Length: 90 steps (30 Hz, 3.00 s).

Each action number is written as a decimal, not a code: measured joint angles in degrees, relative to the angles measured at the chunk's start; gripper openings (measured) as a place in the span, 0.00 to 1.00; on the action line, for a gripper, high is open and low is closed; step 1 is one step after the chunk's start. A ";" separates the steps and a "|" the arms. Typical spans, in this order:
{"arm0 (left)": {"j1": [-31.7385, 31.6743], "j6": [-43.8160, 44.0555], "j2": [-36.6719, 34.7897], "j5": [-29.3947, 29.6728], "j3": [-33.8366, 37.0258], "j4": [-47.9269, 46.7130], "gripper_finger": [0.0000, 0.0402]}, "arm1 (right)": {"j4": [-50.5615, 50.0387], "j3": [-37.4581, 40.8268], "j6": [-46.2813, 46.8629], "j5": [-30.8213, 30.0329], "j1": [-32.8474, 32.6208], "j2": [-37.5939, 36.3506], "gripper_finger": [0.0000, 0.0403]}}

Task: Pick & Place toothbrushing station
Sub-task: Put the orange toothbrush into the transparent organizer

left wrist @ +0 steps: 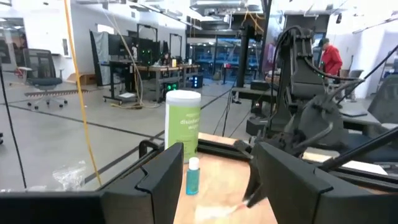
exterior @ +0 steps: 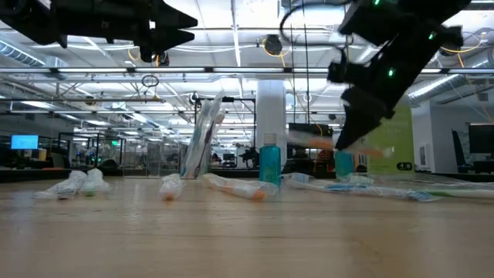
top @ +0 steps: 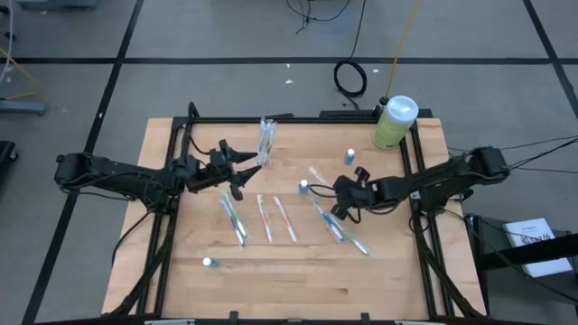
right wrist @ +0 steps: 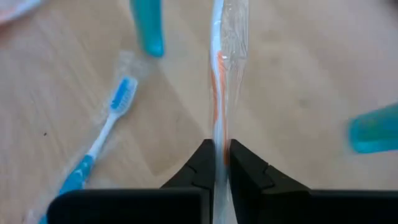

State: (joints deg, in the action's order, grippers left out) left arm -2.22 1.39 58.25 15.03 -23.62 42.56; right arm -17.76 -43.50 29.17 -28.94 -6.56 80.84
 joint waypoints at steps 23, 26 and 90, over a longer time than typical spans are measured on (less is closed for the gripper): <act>0.00 0.02 26.59 -2.95 -14.01 20.76 0.52 | 67.97 15.16 -36.60 -8.49 -7.81 -6.90 0.04; 0.00 0.22 29.20 -6.13 -17.54 20.59 0.52 | 68.18 15.18 -36.95 -8.48 -7.81 -6.16 0.04; -1.89 4.49 -9.20 26.71 -25.44 -47.73 0.02 | 38.72 15.12 -34.28 -10.26 -8.88 -25.43 0.48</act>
State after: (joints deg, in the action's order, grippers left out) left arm -4.11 5.88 49.05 41.73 -49.06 -5.17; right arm 20.96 -28.38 -5.11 -39.20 -15.44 55.41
